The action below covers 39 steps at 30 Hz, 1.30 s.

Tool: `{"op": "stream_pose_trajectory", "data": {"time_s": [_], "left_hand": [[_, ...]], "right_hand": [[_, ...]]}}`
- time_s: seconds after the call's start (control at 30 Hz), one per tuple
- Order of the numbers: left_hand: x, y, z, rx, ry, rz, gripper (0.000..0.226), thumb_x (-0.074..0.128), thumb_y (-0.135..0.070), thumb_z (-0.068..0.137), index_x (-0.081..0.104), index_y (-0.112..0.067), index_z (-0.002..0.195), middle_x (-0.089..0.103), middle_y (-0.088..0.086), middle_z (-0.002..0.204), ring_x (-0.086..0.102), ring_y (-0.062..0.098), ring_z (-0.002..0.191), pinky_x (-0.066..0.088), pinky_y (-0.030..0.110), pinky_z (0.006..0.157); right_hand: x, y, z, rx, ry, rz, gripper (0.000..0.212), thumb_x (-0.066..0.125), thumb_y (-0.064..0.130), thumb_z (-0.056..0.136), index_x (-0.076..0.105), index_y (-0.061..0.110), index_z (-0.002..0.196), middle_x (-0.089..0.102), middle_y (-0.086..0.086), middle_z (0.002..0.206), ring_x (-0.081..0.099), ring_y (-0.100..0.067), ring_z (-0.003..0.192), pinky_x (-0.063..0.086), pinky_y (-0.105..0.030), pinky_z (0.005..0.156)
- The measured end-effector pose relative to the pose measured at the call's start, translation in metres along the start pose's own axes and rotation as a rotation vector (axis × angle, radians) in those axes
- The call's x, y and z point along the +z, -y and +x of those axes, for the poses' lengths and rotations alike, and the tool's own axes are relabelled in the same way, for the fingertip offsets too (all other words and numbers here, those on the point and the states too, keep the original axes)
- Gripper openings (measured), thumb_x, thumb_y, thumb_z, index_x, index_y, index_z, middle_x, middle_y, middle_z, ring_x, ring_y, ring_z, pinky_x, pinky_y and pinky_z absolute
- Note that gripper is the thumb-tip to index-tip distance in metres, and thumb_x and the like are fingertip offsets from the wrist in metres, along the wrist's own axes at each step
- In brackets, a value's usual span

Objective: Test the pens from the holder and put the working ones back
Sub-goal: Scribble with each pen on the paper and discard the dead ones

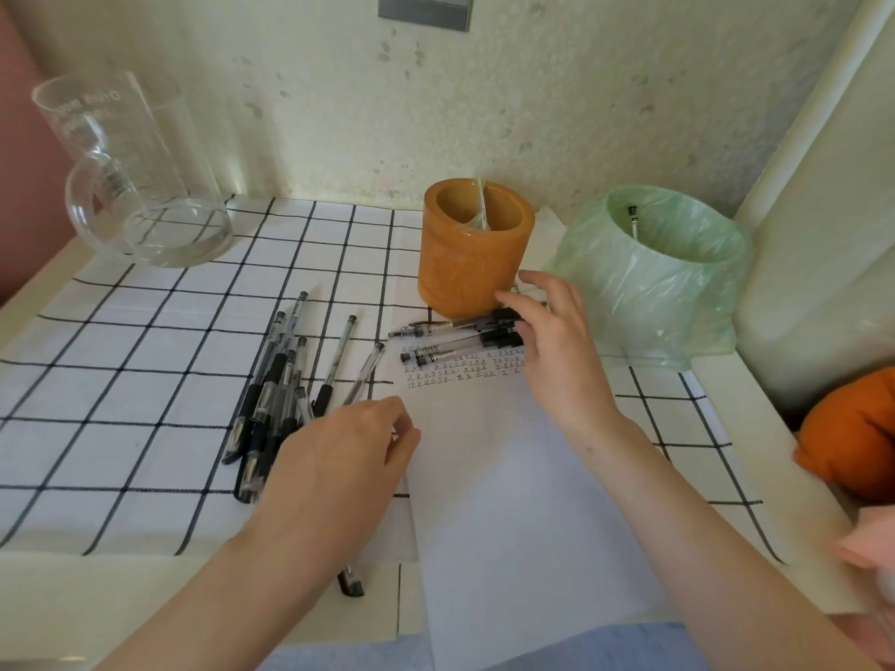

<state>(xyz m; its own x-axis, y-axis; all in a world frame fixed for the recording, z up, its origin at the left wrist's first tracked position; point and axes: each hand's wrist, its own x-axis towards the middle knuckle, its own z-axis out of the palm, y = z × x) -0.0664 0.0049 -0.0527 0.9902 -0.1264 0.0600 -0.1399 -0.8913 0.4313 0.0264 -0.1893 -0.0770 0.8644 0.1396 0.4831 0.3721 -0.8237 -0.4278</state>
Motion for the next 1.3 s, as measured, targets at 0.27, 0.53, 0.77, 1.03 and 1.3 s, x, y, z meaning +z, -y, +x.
{"op": "stream_pose_trajectory", "data": {"time_s": [0.27,0.53,0.77,1.03,1.3], "left_hand": [[-0.025,0.018,-0.007,-0.164,-0.074,0.367,0.038,0.029,-0.057,0.090,0.044,-0.023,0.080,0.049,-0.008,0.061,0.052,0.013,0.056,0.038,0.023,0.047],[-0.022,0.025,-0.015,-0.236,0.041,0.423,0.050,0.031,-0.063,0.088,0.050,-0.023,0.065,0.052,-0.008,0.057,0.050,0.007,0.051,0.041,0.020,0.050],[-0.026,0.011,-0.006,-0.155,-0.119,-0.339,0.035,0.038,-0.044,0.092,0.050,-0.022,0.067,0.063,-0.002,0.056,0.051,0.010,0.044,0.040,0.025,0.046],[-0.022,-0.016,-0.004,-0.075,0.134,-0.920,0.034,0.041,-0.040,0.086,0.052,-0.009,0.079,0.068,0.011,0.064,0.069,0.023,0.060,0.056,0.036,0.058],[-0.011,-0.026,-0.003,-0.106,0.213,-0.983,0.023,0.046,-0.031,0.090,0.058,-0.012,0.091,0.060,0.000,0.062,0.058,0.017,0.050,0.049,0.024,0.051]], "right_hand": [[-0.013,0.006,-0.009,0.070,0.124,0.184,0.024,0.052,0.001,0.092,0.069,0.013,0.102,0.060,0.002,0.109,0.059,-0.015,0.098,0.047,-0.028,0.085],[-0.017,0.006,-0.017,0.062,0.160,0.209,0.022,0.052,0.005,0.092,0.070,0.016,0.102,0.062,0.006,0.098,0.061,-0.015,0.088,0.050,-0.039,0.082],[-0.018,0.014,-0.016,0.144,0.174,0.350,0.022,0.055,0.006,0.092,0.071,0.020,0.098,0.064,0.012,0.092,0.061,-0.009,0.085,0.048,-0.020,0.078],[-0.035,0.050,-0.016,0.236,0.513,0.913,0.039,0.048,0.049,0.088,0.070,0.023,0.107,0.048,0.004,0.059,0.039,-0.015,0.053,0.036,-0.025,0.053],[-0.036,0.051,-0.017,0.358,0.347,1.131,0.022,0.056,0.027,0.088,0.071,0.011,0.092,0.054,0.000,0.060,0.044,-0.013,0.049,0.033,-0.023,0.046]]}}
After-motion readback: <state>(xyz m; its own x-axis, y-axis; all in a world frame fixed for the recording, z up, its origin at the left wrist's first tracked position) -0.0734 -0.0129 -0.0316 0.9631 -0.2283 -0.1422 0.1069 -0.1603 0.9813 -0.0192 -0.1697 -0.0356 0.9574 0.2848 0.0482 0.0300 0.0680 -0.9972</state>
